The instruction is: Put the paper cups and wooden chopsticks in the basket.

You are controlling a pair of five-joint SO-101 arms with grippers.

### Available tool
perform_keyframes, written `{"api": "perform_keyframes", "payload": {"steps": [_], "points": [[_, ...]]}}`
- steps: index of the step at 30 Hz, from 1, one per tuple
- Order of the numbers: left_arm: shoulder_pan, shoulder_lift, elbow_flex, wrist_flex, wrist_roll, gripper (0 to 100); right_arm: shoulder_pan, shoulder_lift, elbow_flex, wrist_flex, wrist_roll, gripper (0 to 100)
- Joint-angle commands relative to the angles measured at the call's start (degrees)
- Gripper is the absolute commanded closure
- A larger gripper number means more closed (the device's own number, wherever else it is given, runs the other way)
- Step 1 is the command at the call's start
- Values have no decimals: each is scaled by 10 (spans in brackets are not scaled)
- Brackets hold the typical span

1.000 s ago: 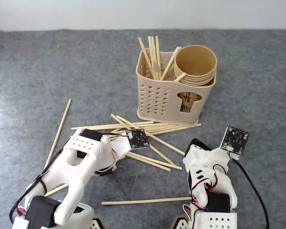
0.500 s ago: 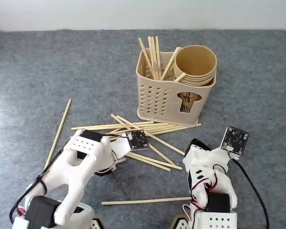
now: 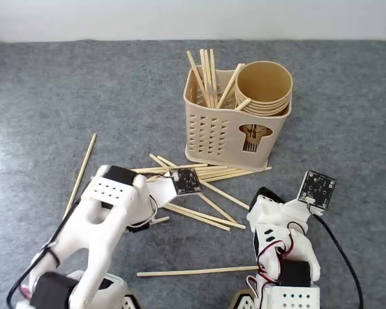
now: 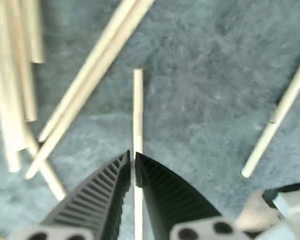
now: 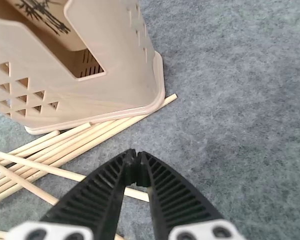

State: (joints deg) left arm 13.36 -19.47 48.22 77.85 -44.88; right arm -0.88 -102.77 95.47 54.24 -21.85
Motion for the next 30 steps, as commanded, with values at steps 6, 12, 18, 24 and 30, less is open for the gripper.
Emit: {"api": "perform_keyframes", "payload": {"steps": [6,12,18,24,30], "points": [[19,-53,15,18,4,928,4,-10,10,5,-4,991],[18,-24,65,-97,31,827,4,-10,10,5,-4,991],[17,33,65,-133,33,836,4,-10,10,12,-4,991],[20,85,31,-124,34,934,4,-10,10,12,-4,991],[18,91,33,-123,34,987,4,-10,10,12,-4,991]]}}
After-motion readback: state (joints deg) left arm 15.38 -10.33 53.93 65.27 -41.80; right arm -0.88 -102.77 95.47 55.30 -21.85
